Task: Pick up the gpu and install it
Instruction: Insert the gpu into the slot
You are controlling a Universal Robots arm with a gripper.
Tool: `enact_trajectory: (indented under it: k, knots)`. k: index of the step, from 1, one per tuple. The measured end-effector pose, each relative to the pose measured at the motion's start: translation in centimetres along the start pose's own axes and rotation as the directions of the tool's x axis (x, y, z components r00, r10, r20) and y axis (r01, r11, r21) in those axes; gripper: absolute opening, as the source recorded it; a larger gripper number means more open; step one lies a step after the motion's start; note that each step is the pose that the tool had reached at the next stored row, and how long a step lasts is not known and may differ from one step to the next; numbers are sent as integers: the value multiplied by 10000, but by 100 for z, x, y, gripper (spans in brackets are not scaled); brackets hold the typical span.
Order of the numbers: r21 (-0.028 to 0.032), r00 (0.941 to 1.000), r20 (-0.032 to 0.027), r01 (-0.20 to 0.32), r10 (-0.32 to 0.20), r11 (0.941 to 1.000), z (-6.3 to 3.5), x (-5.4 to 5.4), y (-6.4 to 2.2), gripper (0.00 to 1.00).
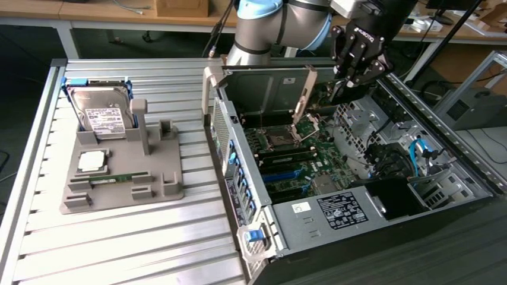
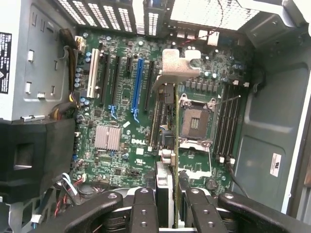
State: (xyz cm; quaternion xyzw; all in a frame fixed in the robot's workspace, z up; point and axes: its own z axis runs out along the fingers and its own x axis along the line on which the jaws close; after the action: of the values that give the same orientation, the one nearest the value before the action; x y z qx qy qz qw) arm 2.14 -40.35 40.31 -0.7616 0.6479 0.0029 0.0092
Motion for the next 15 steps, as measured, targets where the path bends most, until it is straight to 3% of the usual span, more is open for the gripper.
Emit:
enact_trajectory:
  k: [15]
  knots:
    - [-15,9952,11,981,-981,9952,0,0,0,28]
